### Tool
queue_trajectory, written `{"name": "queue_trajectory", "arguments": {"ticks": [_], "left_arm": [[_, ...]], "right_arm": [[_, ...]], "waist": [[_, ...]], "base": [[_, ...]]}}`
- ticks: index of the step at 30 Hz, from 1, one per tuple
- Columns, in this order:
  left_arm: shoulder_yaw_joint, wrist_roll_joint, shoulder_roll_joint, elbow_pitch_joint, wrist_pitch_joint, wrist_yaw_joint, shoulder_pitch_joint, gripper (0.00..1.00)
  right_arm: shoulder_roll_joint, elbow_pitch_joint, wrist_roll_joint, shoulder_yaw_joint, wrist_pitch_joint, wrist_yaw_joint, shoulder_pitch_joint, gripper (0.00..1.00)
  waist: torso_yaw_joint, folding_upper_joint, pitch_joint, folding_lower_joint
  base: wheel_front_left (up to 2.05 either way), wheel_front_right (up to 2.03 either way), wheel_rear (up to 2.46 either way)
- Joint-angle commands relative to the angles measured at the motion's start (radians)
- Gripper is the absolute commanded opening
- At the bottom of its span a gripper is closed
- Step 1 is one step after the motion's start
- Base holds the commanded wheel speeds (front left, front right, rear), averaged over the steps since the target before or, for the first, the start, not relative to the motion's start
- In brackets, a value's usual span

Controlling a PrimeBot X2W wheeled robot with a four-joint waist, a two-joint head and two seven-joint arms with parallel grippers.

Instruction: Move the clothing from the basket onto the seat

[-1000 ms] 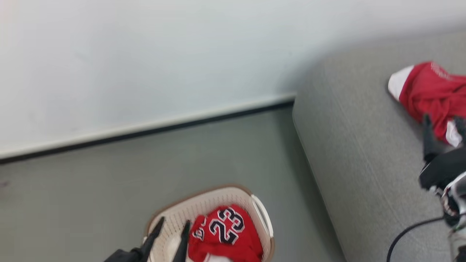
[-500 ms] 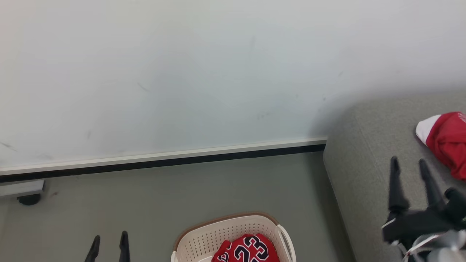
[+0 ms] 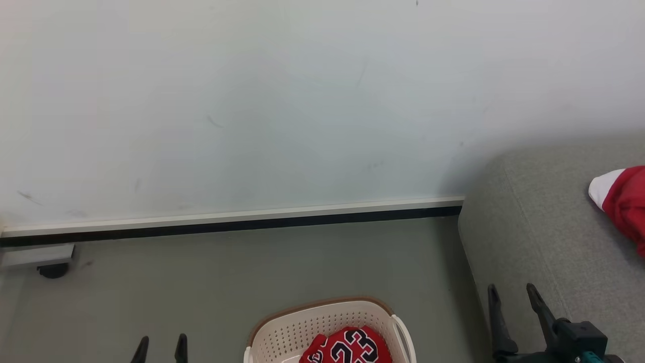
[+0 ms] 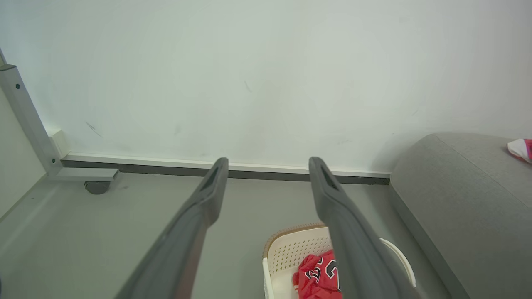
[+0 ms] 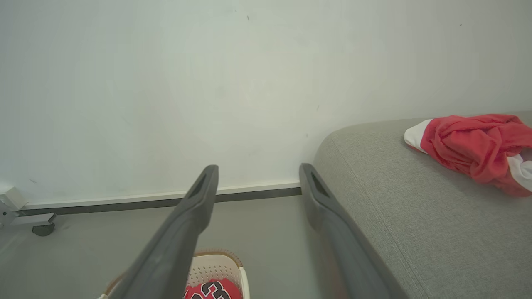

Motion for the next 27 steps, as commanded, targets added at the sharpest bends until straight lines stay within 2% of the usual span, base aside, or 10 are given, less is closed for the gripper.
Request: {"name": "queue_trajectory", "arguments": {"ticks": [1, 12, 27], "left_arm": [[0.006, 0.01, -0.007, 0.0, -0.002, -0.012, 0.011, 1.0], [0.045, 0.044, -0.043, 0.014, -0.002, -0.06, -0.007, 1.0], [0.074, 0.077, -0.071, 0.031, -0.002, -0.084, -0.009, 1.0]], "right_arm": [[0.004, -0.004, -0.011, 0.005, 0.008, 0.0, 0.006, 1.0], [0.008, -0.027, -0.048, 0.027, 0.042, 0.0, 0.03, 1.0], [0.008, -0.041, -0.046, 0.036, 0.047, 0.0, 0.024, 1.0]], "waist": [[-0.002, 0.0, 0.005, 0.0], [-0.001, 0.0, 0.022, 0.0], [-0.011, 0.0, 0.03, 0.0]], "base": [[0.0, 0.0, 0.0], [0.0, 0.0, 0.0], [0.0, 0.0, 0.0]]}}
